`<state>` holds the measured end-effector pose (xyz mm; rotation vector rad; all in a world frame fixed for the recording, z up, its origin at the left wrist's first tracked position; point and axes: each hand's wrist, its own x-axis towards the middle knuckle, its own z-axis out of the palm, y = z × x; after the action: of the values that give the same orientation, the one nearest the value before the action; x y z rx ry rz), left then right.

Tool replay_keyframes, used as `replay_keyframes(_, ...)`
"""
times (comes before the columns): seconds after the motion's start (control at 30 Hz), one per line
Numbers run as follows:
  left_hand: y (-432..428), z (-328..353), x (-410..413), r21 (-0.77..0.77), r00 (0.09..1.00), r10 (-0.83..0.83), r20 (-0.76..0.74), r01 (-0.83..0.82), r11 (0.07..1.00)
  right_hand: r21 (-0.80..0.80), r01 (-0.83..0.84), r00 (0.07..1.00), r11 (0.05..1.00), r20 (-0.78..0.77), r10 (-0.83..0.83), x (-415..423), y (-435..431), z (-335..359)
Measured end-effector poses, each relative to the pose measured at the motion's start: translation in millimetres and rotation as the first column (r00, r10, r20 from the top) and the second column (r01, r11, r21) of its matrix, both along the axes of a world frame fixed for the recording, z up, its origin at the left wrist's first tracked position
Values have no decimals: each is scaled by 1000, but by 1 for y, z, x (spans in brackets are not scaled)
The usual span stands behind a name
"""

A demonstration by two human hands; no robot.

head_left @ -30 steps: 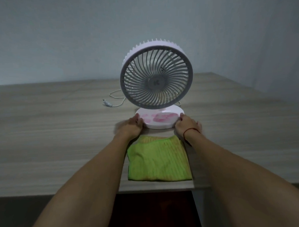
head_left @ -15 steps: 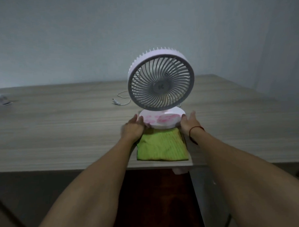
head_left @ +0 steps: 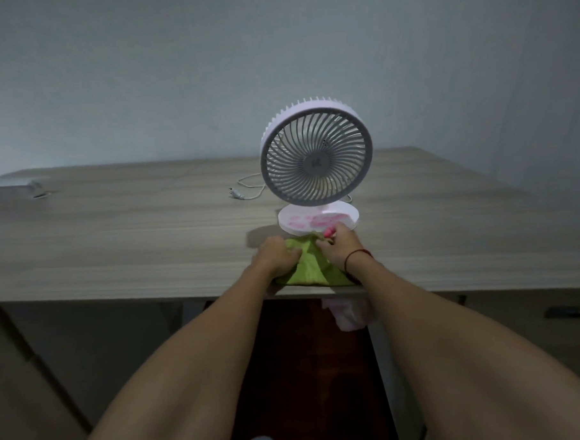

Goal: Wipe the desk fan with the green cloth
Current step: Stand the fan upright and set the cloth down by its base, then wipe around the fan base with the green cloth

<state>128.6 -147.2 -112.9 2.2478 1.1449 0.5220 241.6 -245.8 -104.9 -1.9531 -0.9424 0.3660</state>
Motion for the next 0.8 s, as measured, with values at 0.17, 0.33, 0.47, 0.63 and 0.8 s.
replay_keyframes(0.17,-13,-3,0,-95,883,55,466,-11,995,112,68,962,991,-270,-35,-6,-1,9)
replay_keyframes(0.33,-12,0,4,-252,820,114,561,39,967,-103,-5,997,995,-71,-3,-1,1,12)
replay_keyframes(0.47,-10,13,11,-380,858,126,497,85,921,-14,-6,999,1000,-51,6,9,3,10)
replay_keyframes(0.63,-4,14,31,-399,853,118,509,113,910,110,91,984,990,-162,-72,29,3,12)
replay_keyframes(0.8,6,13,63,-303,826,131,548,49,952,126,344,935,931,-135,-327,71,10,22)
